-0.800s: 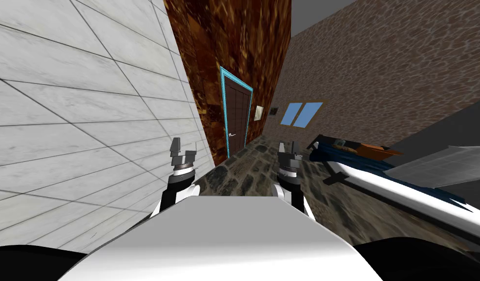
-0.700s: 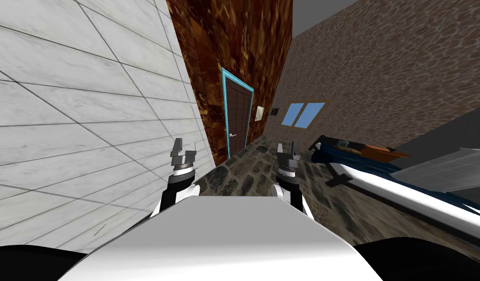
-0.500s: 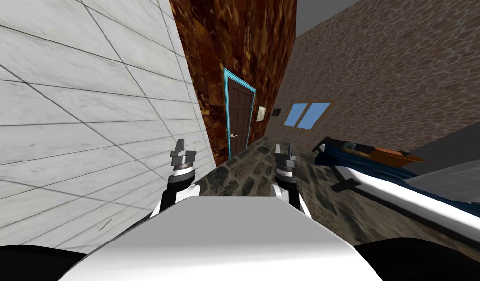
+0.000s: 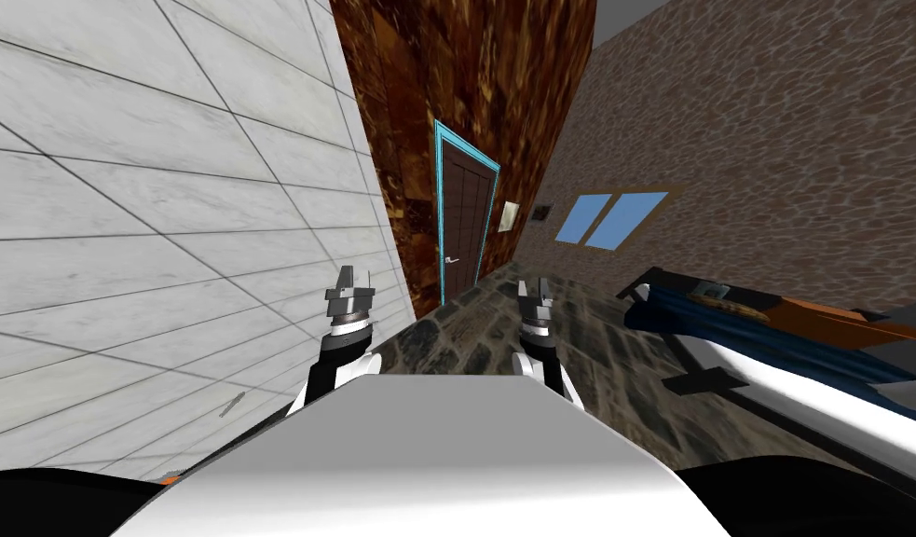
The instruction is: Pull the door open
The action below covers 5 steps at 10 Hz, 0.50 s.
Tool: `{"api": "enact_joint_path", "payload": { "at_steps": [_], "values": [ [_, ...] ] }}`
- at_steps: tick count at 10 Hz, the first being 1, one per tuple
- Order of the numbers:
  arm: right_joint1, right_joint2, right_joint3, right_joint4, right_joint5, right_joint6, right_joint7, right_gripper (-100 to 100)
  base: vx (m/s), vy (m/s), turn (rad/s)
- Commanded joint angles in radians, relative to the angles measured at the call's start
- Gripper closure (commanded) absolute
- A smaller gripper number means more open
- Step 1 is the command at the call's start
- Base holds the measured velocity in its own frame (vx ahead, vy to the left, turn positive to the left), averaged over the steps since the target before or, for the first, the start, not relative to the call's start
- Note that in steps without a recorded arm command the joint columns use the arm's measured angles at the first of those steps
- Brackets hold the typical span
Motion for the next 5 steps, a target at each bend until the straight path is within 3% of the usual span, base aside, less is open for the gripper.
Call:
{"api": "enact_joint_path", "payload": {
  "at_steps": [1, 5],
  "values": [
    [-0.008, -0.009, 0.005, 0.031, -0.005, -0.006, -0.005, -100, 0.095, -0.013, 0.09],
    [-0.033, -0.036, 0.02, 0.129, -0.022, -0.027, -0.021, -100, 0.101, -0.006, 0.124]
  ]
}}
